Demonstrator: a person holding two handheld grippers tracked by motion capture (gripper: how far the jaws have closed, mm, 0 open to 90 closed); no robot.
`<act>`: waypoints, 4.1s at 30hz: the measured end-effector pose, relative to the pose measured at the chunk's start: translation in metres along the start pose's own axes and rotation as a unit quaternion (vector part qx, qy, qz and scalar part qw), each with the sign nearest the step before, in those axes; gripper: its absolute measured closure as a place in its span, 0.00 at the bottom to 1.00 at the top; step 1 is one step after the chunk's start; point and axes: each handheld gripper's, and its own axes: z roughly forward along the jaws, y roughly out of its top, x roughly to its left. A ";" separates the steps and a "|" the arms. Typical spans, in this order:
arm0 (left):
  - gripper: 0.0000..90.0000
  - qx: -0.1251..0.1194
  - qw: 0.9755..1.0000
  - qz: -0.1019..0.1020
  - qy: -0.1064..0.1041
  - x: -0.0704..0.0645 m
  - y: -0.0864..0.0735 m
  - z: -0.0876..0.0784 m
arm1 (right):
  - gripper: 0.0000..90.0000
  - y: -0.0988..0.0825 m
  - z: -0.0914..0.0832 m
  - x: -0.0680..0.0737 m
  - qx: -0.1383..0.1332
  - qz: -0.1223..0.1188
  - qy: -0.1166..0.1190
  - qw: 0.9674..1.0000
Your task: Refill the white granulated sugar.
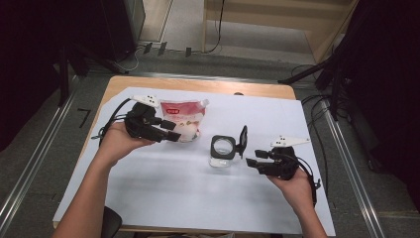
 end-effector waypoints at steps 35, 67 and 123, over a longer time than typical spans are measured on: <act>0.53 -0.008 0.998 -0.024 0.049 0.043 0.011 -0.006 | 0.52 -0.006 0.006 0.000 0.016 0.004 -0.007 1.000; 1.00 -0.008 1.000 -0.013 0.027 0.041 0.026 0.016 | 0.58 -0.009 0.008 0.028 0.016 -0.032 0.019 0.999; 1.00 -0.018 0.999 -0.047 -0.007 -0.016 0.036 -0.049 | 0.61 0.034 0.126 0.142 -0.010 -0.089 0.063 0.994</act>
